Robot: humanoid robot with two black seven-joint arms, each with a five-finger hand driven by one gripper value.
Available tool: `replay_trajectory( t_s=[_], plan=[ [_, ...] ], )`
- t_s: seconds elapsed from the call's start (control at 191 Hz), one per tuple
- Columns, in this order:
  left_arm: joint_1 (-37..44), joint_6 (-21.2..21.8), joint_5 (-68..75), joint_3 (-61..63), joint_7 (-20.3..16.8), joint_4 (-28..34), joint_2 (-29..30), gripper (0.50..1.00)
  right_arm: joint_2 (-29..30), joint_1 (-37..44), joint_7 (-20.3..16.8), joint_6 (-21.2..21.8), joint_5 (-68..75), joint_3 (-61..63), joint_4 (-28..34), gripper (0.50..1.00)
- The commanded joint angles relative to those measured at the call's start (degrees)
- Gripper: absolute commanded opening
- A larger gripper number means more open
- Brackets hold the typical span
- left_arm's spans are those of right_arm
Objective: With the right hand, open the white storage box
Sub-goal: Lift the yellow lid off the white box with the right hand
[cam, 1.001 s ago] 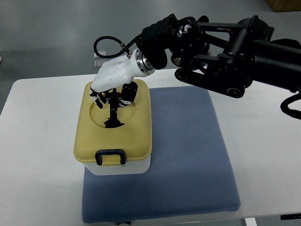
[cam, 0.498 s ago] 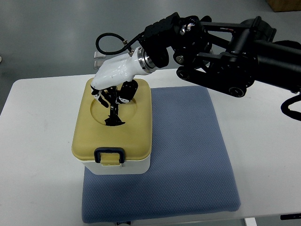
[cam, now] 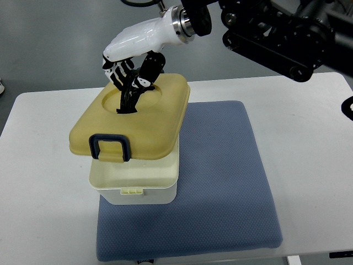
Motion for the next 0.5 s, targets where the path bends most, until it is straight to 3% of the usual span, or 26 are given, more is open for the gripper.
replay_trajectory(
  t_s=[0.0,0.241,0.492],
  plan=[
    [0.00,0.00,0.00,0.00,0.01,0.00,0.00,1.000,-3.99,0.41,0.06,0.02,1.59,0.18,0.00,0.500],
    [0.00,0.00,0.00,0.00,0.01,0.00,0.00,1.000,-12.86,-0.20,0.15,-0.59,4.58,0.18,-0.61,0.500],
    [0.00,0.00,0.00,0.00,0.01,0.00,0.00,1.000,-17.87,-5.65,1.03,-2.26,5.02,0.09,-3.25,0.500]
  ],
)
